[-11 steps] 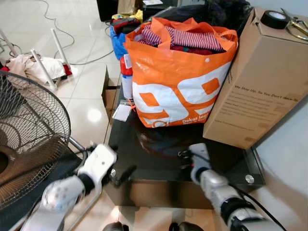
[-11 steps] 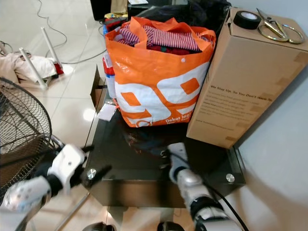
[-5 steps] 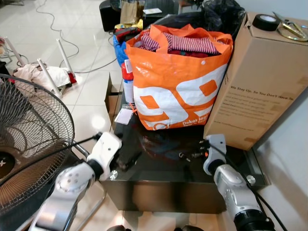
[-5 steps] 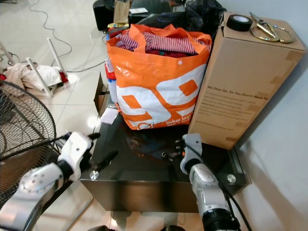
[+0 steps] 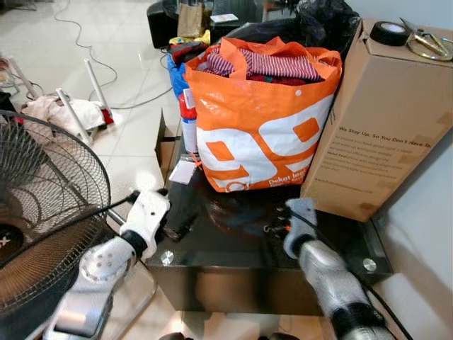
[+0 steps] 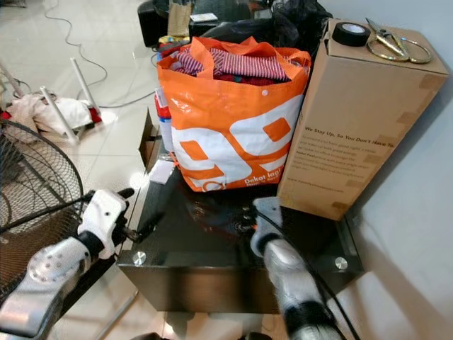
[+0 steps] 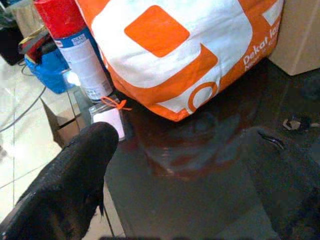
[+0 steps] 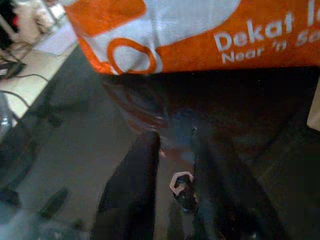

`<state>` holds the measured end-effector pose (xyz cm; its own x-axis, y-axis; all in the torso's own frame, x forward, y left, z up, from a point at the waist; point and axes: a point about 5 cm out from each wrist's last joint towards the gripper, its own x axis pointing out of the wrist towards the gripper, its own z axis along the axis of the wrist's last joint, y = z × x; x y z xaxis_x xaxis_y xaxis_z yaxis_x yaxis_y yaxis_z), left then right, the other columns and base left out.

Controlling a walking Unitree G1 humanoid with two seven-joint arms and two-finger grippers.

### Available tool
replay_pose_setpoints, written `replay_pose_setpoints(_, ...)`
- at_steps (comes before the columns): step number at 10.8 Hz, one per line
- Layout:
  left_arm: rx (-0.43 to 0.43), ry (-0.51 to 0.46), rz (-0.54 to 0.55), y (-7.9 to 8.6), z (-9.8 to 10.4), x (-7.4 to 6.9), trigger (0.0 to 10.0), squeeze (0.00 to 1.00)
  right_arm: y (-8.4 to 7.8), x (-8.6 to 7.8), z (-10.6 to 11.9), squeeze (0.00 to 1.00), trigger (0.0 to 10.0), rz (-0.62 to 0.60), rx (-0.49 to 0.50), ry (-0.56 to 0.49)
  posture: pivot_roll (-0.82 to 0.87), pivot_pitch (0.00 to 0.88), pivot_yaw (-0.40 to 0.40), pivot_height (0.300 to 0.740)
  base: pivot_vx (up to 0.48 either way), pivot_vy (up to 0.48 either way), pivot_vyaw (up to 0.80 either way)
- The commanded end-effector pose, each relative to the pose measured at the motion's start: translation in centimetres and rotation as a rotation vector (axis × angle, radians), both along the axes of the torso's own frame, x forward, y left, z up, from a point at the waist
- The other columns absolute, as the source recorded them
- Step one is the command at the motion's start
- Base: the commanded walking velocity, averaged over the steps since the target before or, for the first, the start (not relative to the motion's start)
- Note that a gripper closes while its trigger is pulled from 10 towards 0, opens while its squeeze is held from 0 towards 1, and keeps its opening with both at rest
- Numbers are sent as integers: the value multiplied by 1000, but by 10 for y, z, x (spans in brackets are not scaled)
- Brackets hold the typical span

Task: Hang keys on a hook

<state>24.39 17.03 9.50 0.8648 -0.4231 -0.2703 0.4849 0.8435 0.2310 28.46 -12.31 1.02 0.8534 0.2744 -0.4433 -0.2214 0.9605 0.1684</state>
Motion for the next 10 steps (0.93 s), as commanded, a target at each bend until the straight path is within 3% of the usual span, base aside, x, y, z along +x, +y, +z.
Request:
replay_pose_setpoints(1,24,7,-15,1,-1,-3,10000,129,-2,1,-5,1000,10000,-51,12,27,9,0,30,740,0,0,0)
replay_pose_setpoints(4,91,83,-145,9,-3,-27,10000,129,4,11,-8,1000,10000,-92,-17,67,20,23,34,740,0,0,0)
replay_pose_setpoints(8,88,119,-161,11,3,-47,10000,129,16,15,-10,1000,10000,-50,-22,108,39,127,17,740,0,0,0)
replay_pose_setpoints(9,89,130,-164,11,2,-51,10000,133,13,11,-15,0,10000,-62,-43,133,40,138,17,740,0,0,0)
replay_pose_setpoints(10,88,141,-164,11,2,-54,10000,133,6,8,-20,0,10000,-109,-61,162,41,150,15,740,0,0,0)
